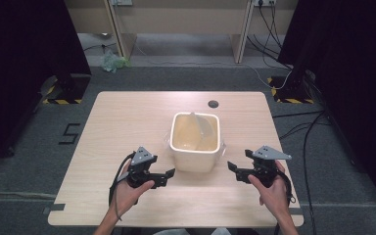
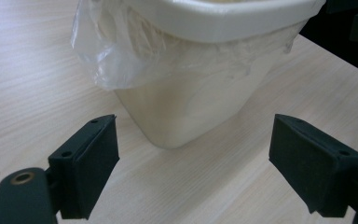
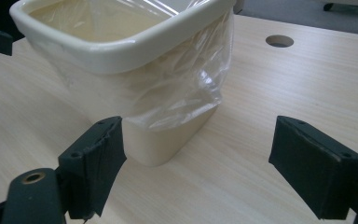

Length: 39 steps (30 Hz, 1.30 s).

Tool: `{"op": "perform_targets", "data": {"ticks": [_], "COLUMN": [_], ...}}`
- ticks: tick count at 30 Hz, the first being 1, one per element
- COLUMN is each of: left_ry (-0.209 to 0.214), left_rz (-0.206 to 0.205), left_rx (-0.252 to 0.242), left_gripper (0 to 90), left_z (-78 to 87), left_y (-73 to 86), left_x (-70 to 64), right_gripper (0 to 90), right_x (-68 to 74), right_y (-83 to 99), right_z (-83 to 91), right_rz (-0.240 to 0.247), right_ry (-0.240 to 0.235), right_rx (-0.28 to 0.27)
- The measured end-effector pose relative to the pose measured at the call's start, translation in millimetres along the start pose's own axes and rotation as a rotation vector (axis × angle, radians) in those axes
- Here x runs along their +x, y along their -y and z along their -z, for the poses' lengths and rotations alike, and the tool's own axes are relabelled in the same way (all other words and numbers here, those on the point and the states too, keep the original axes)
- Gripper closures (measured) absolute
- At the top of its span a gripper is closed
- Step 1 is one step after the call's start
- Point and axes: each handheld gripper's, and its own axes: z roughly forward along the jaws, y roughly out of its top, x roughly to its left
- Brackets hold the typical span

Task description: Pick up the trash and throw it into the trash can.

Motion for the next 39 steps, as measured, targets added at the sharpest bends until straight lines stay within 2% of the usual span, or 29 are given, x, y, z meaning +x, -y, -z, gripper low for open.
{"op": "perform_targets", "data": {"ticks": [6, 7, 9, 13, 15, 18, 20, 30, 39], "left_ry": [-0.017, -0.037, -0.042, -0.045, -0.041, -0.041, -0.044, -0.059, -0.072], "left_rz": [-0.009, -0.023, -0.022, -0.015, -0.023, -0.023, -0.039, -0.065, -0.101], "left_rx": [0.017, 0.031, 0.037, 0.057, 0.084, 0.092, 0.106, 0.164, 0.188], "left_gripper": [15.5, 15.5, 15.5, 15.5, 15.4, 15.5, 15.5, 15.5, 15.5], "left_z": [-5.3, -8.7, -10.0, -15.8, -21.6, -26.0, -29.5, -38.4, -42.3], "left_y": [9.8, 14.2, 16.5, 27.0, 36.2, 41.4, 45.7, 61.0, 66.3], "left_x": [0.8, 2.0, 3.0, 5.7, 5.6, 5.1, 4.5, 6.3, 2.0], "right_gripper": [18.0, 18.0, 18.0, 18.0, 18.0, 18.0, 18.0, 18.0, 17.7], "right_x": [4.3, 5.8, 6.1, 8.7, 9.9, 11.4, 12.3, 14.7, 14.6], "right_y": [8.7, 12.3, 14.1, 22.9, 27.4, 32.3, 35.5, 53.2, 66.5], "right_z": [-1.4, -3.2, -4.2, -9.3, -11.5, -13.5, -14.6, -22.8, -25.2], "right_rz": [0.012, 0.016, 0.022, 0.018, 0.026, 0.030, 0.028, 0.035, 0.015], "right_ry": [-0.005, -0.008, -0.009, -0.014, -0.016, -0.020, -0.024, -0.031, -0.028], "right_rx": [0.004, 0.008, 0.009, 0.026, 0.042, 0.056, 0.065, 0.107, 0.138]}}
